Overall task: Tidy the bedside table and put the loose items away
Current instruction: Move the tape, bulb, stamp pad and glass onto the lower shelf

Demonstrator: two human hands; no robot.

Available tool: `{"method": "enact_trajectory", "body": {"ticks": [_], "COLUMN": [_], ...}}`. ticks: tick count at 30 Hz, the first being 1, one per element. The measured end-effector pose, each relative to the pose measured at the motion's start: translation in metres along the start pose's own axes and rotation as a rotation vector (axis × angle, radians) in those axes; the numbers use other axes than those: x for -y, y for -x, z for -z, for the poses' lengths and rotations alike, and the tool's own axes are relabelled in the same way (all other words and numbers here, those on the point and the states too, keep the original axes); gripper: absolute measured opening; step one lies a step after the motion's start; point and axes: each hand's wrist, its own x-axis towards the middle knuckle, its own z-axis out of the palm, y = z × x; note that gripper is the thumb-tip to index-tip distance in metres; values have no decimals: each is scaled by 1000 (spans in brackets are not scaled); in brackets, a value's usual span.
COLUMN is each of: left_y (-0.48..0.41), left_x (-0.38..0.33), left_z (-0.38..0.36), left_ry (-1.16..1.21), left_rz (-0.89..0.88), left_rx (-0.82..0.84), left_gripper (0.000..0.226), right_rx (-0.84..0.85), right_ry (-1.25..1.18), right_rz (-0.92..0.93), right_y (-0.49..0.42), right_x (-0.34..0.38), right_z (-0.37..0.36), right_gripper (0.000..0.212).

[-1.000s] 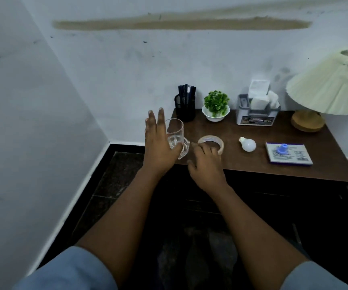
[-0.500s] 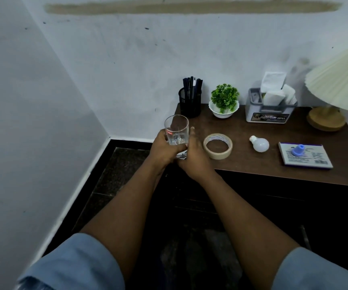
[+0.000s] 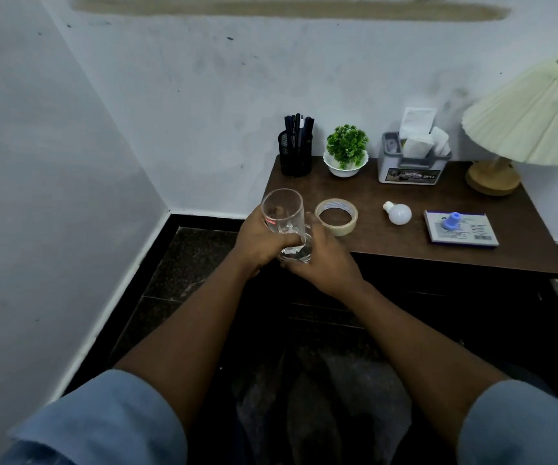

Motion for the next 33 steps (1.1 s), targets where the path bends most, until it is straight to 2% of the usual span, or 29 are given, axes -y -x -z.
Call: {"method": "enact_trajectory", "body": {"ticks": [6,9,12,18,23,33], "left_y": [44,65,78,58,39,8], "left_x": [18,47,78,112,132,155], "left_z": [-20,-38,-58,-94,-121,-127], "left_ry": [146,123,48,124,146,23], "left_rz": [-6,-4,46,127,113,139], "left_rx": [-152,-144,-212,-315,-306,-286], "left_gripper": [51,53,59,63,73,80], "right_rx": [-6,39,60,-12,-27,-59], "right_ry": [179,209,220,231,238,222], "right_rz": [98,50,-30,-130,-168,-203], "right_y": [65,85,88,60,35,7], "right_x": [-31,-57,-86,-125,-141,-163], "right_z": [-5,-12,-17,-23,-46,-87], "right_gripper": [101,104,104,101,86,81]}}
